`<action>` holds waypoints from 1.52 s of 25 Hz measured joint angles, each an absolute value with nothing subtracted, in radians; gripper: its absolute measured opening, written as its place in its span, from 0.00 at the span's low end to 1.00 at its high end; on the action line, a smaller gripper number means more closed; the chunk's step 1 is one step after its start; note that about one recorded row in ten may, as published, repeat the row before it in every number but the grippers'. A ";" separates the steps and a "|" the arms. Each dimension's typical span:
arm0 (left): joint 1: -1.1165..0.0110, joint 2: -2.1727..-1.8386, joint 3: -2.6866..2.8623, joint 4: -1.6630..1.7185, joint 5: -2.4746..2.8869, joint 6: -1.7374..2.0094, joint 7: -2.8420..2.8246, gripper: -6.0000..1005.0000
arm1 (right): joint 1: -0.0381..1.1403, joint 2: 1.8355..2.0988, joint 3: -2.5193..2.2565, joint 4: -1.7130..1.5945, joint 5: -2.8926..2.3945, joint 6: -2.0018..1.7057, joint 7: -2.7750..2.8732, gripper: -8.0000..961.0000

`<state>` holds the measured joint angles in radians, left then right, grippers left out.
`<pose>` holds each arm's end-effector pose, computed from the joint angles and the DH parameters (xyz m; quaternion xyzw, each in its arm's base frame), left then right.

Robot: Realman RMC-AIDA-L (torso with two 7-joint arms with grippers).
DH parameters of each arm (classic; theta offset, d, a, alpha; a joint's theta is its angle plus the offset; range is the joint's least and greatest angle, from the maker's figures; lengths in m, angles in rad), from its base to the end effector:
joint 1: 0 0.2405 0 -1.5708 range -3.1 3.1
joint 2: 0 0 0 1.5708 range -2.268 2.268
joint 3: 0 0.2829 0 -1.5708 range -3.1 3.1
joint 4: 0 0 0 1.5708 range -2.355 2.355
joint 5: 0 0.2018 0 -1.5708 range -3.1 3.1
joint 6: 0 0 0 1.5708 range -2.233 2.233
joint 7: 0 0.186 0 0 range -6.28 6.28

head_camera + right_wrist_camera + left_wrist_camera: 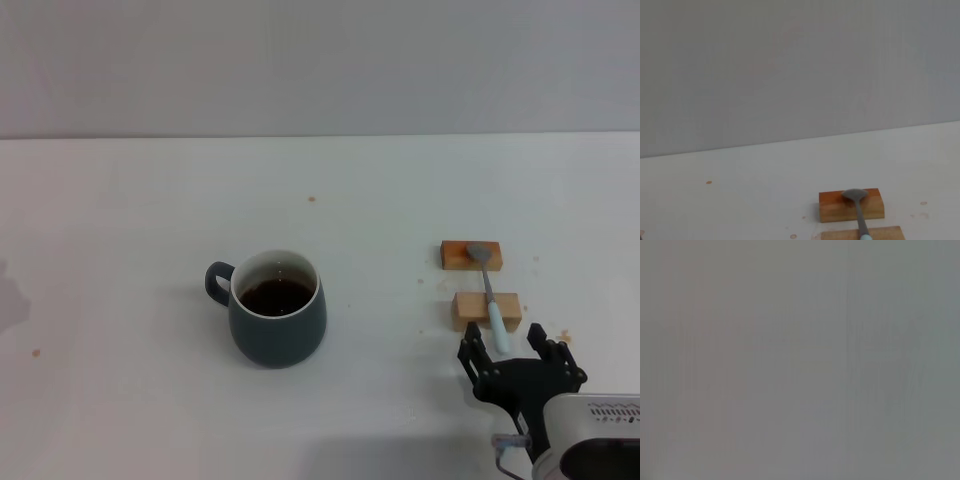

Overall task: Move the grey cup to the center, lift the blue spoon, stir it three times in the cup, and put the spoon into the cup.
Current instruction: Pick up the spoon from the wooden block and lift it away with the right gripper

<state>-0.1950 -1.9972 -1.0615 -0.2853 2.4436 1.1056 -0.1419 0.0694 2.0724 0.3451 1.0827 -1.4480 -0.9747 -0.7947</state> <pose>-0.4186 0.3160 0.0201 -0.6414 -0.2888 -0.2430 0.6680 0.2782 0.2522 -0.1431 -0.6989 0.3993 0.1947 0.5605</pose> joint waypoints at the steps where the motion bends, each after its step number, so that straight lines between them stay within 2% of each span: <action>1: -0.195 -1.997 -1.061 -0.285 2.444 1.105 -0.142 0.01 | 0.070 2.072 0.345 1.083 -1.448 -0.975 -0.795 0.76; 5: -0.196 -1.997 -1.061 -0.285 2.444 1.105 -0.142 0.01 | 0.072 2.072 0.345 1.083 -1.448 -0.974 -0.788 0.76; 26: -0.195 -1.999 -1.061 -0.285 2.444 1.103 -0.139 0.01 | 0.079 2.072 0.345 1.071 -1.448 -0.974 -0.770 0.59; 32: -0.195 -1.999 -1.061 -0.285 2.444 1.104 -0.140 0.01 | 0.080 2.072 0.345 1.071 -1.448 -0.974 -0.770 0.35; 35: -0.195 -1.999 -1.061 -0.285 2.444 1.105 -0.140 0.01 | 0.080 2.072 0.345 1.071 -1.448 -0.974 -0.770 0.18; 38: -0.196 -1.999 -1.061 -0.285 2.444 1.105 -0.140 0.01 | 0.080 2.072 0.345 1.071 -1.448 -0.974 -0.770 0.17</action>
